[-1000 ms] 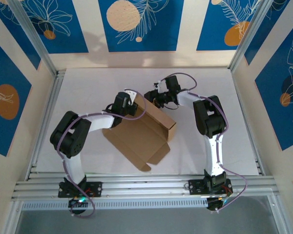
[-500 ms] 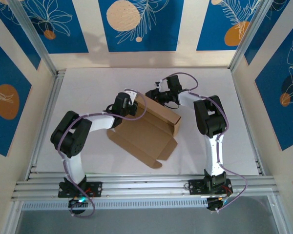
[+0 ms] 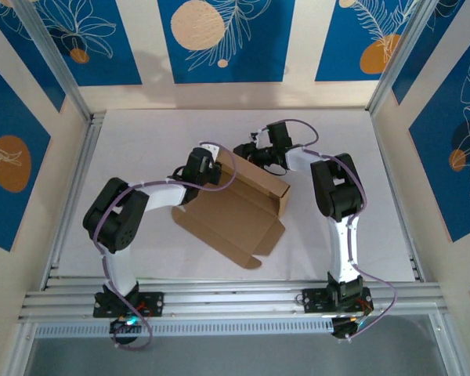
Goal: Fold the paper box
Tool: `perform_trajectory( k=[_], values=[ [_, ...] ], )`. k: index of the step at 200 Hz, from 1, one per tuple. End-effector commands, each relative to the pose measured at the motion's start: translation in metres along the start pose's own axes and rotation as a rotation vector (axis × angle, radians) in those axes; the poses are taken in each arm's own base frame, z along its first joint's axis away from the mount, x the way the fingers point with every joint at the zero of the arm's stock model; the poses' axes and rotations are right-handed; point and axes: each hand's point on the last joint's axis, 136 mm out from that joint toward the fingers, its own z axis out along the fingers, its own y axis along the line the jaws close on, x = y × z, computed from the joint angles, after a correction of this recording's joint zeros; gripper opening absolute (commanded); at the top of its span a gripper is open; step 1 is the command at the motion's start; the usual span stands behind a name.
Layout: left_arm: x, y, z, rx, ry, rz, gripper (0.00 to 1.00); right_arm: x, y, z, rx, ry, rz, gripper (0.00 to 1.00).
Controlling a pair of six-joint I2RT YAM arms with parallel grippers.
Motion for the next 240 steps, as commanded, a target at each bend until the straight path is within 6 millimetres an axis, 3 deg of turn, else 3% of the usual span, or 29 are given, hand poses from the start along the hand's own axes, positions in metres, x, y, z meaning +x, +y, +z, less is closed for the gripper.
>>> perform_trajectory(
  k=[1, 17, 33, 57, 74, 106, 137, 156, 173, 197, 240],
  values=[
    [0.022, 0.009, 0.002, -0.046, 0.078, -0.01, 0.28, 0.001, 0.037, -0.048, 0.004, -0.062, -0.042, 0.61],
    [0.017, 0.008, -0.005, -0.031, 0.053, -0.013, 0.49, -0.019, 0.033, -0.093, 0.108, -0.212, -0.055, 0.68],
    [0.007, 0.005, -0.015, 0.001, 0.01, -0.005, 0.63, -0.027, 0.041, -0.128, 0.201, -0.298, -0.105, 0.72],
    [-0.012, 0.002, -0.026, 0.059, -0.028, -0.011, 0.68, -0.027, 0.058, -0.164, 0.347, -0.36, -0.205, 0.74],
    [-0.018, -0.002, -0.033, 0.106, -0.023, -0.025, 0.71, -0.014, 0.076, -0.175, 0.373, -0.369, -0.273, 0.71],
    [-0.017, -0.013, -0.047, 0.206, -0.029, -0.028, 0.74, 0.031, 0.102, -0.166, 0.354, -0.28, -0.355, 0.57],
    [-0.036, 0.005, -0.075, 0.153, -0.095, -0.084, 0.75, 0.077, 0.114, -0.144, 0.328, -0.138, -0.4, 0.43],
    [-0.045, 0.016, -0.098, 0.109, -0.12, -0.124, 0.75, 0.098, 0.11, -0.13, 0.339, -0.079, -0.412, 0.36],
    [-0.045, 0.029, -0.119, 0.049, -0.132, -0.174, 0.75, 0.102, 0.098, -0.122, 0.352, -0.05, -0.379, 0.27],
    [-0.045, 0.036, -0.147, 0.031, -0.1, -0.251, 0.71, 0.098, 0.079, -0.112, 0.364, -0.016, -0.331, 0.26],
    [-0.044, 0.029, -0.19, 0.082, 0.026, -0.271, 0.71, 0.067, 0.04, -0.103, 0.368, -0.023, -0.217, 0.25]
  ],
)
